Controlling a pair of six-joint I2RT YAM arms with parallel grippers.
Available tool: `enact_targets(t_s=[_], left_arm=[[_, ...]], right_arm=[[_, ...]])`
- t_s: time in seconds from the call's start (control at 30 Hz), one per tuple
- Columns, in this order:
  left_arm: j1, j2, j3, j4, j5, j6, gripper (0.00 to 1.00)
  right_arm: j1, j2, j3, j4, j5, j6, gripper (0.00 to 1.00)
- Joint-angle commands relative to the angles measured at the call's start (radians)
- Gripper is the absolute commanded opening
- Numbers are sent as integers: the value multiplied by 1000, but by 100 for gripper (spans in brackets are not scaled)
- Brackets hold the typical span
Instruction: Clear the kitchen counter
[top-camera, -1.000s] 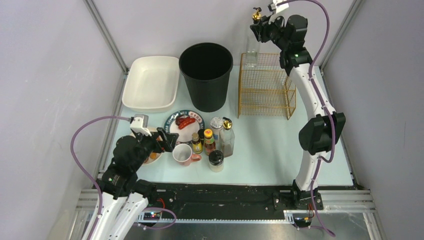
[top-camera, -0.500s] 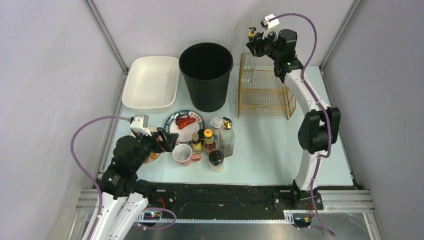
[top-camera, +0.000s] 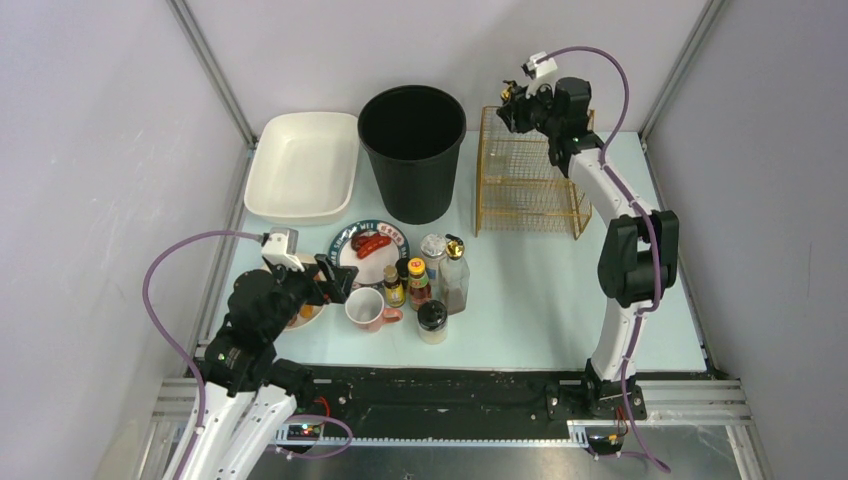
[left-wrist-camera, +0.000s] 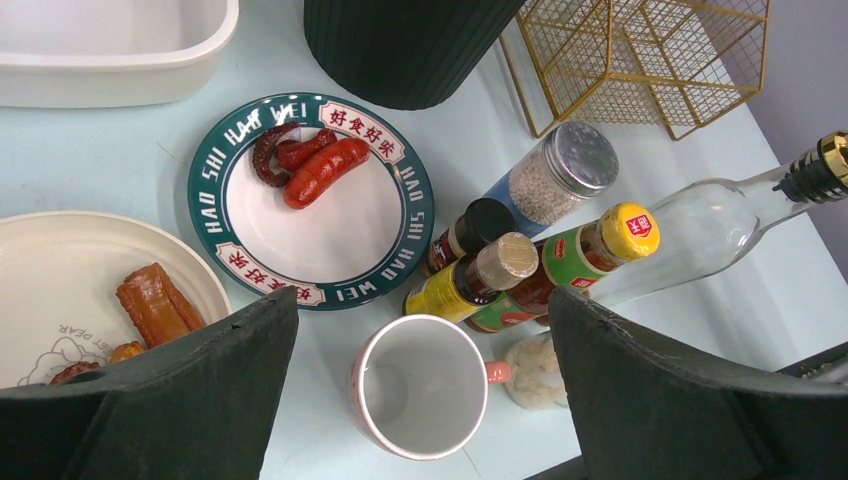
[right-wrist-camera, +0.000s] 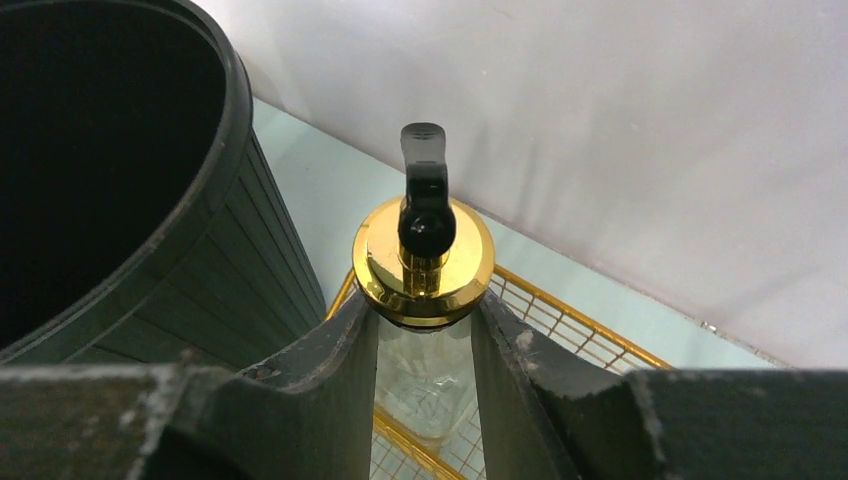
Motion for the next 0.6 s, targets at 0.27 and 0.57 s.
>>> enact_targets(t_s=[0.27,0.57], left_arm=[[0,1,-2,27,13,-2,98],[-2,-8,-2,28,3,-4,98]], right_arm=[[-8,-73,-37,87,-1,-2,7],[0,-134,-82,87,45,-17,60]])
